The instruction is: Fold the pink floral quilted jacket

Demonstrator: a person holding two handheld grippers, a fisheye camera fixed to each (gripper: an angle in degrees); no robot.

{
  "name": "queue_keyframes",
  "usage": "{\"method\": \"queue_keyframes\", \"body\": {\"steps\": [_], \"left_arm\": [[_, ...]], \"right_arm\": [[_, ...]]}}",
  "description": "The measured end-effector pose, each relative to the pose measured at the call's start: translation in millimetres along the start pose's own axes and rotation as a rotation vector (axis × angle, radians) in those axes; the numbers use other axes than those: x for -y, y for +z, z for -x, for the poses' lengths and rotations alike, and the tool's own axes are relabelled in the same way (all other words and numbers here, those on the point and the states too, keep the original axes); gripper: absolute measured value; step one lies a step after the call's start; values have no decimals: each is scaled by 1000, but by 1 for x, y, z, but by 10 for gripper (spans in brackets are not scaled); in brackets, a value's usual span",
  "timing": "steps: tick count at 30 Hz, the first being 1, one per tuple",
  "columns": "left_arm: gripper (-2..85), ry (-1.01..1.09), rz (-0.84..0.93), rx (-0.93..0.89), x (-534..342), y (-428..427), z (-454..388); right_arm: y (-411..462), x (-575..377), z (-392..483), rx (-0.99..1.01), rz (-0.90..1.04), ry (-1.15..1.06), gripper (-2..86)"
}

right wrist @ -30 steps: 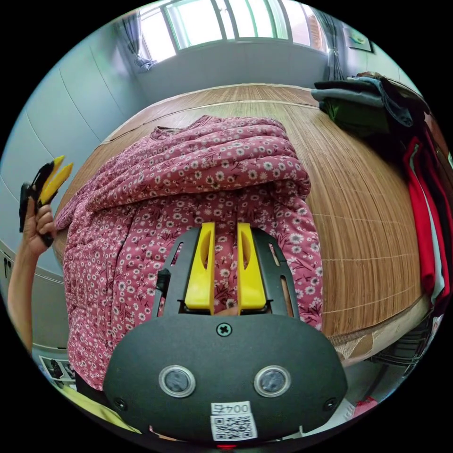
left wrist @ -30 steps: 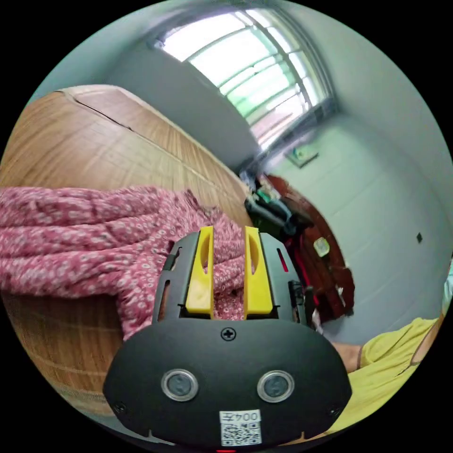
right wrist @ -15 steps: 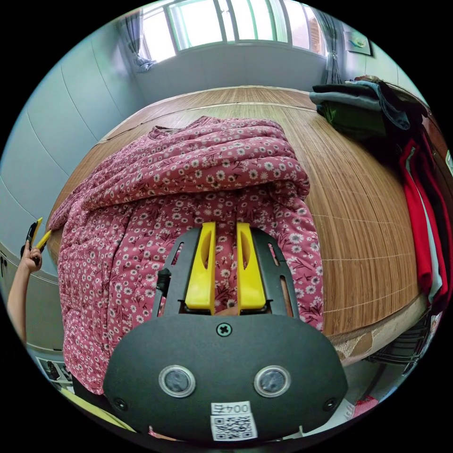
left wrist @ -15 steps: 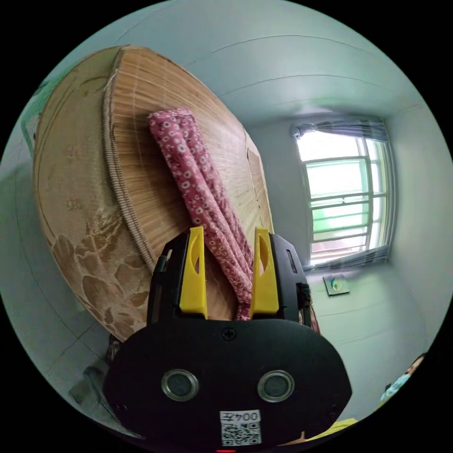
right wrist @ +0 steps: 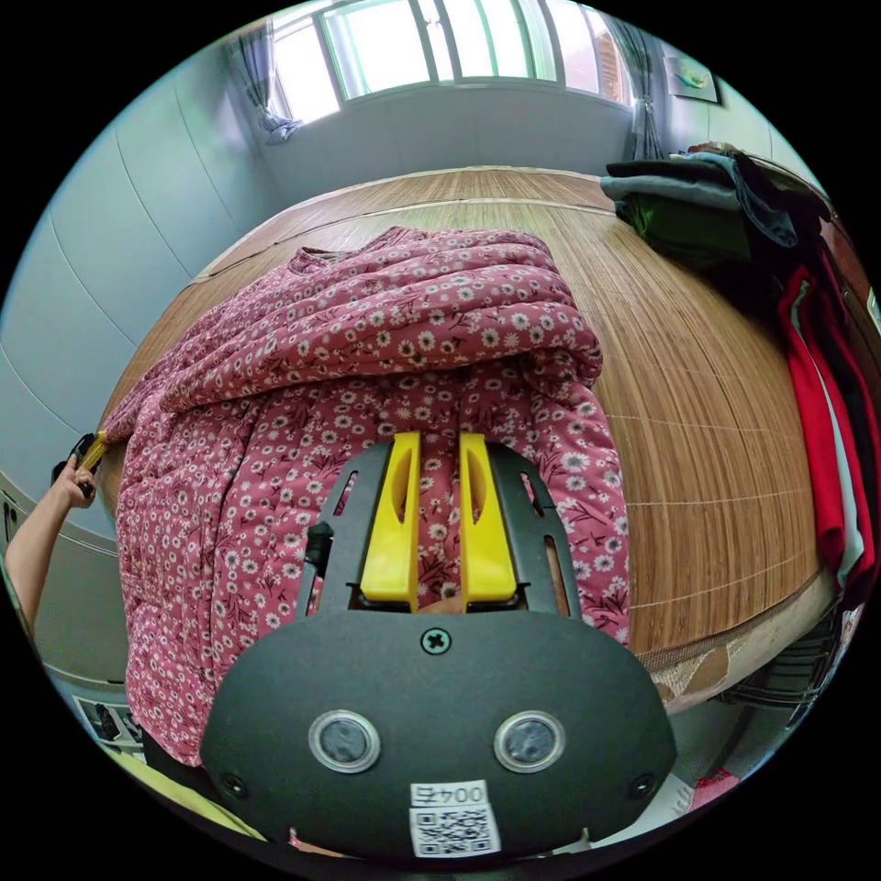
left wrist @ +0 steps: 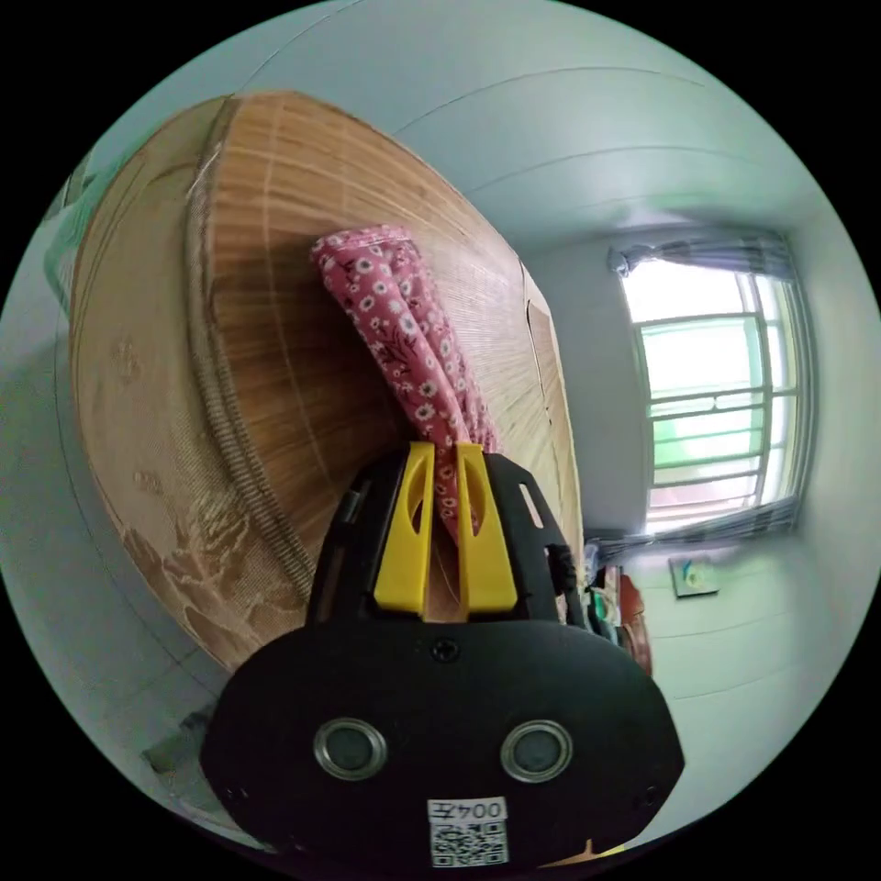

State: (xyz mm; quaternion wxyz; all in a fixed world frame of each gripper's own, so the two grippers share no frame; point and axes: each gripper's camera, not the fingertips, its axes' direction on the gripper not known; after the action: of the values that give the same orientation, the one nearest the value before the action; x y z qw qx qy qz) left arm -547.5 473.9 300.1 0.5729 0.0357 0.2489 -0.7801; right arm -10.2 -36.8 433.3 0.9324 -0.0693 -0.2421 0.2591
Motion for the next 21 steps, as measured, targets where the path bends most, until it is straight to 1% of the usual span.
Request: {"method": "queue_keyframes", "body": {"steps": [3,5,6,8,9,11,12,14,15,17,19,21], "left_arm": [[36,239,-58,65,-9,-6,-77],[31,495,-60,87,-29,-7,-159],[31,562,-62,87,-36,-8,-181],[31,833,-75,76,-80,-10,-268],[31,898,-79,71,-93,-10,-289],[33,1148,-81,44,-155,-6,-362],[34,1213,-77,38,-173,-4,-379],[39,1447,-46,12,-250,11,-435],[42,1499,-29,4,-269,16,-445],[58,1680,74,-50,-345,36,-476],[73,1767,131,-80,-388,46,-486],[90,1794,151,-82,-413,52,-486]], "right_arm": [[1,0,1,3,-1,2,75],[1,0,2,4,-2,3,75],[1,0,2,4,-3,3,75],[2,-1,3,4,-4,4,74],[2,-1,3,4,-4,4,74],[3,-1,3,6,-4,5,74],[3,-1,3,7,-4,5,74],[3,-1,2,12,-6,8,74],[3,-1,2,15,-6,9,74],[4,-1,0,30,-8,16,74],[4,-1,-3,42,-9,21,74],[5,-1,-5,55,-11,27,74]]}}
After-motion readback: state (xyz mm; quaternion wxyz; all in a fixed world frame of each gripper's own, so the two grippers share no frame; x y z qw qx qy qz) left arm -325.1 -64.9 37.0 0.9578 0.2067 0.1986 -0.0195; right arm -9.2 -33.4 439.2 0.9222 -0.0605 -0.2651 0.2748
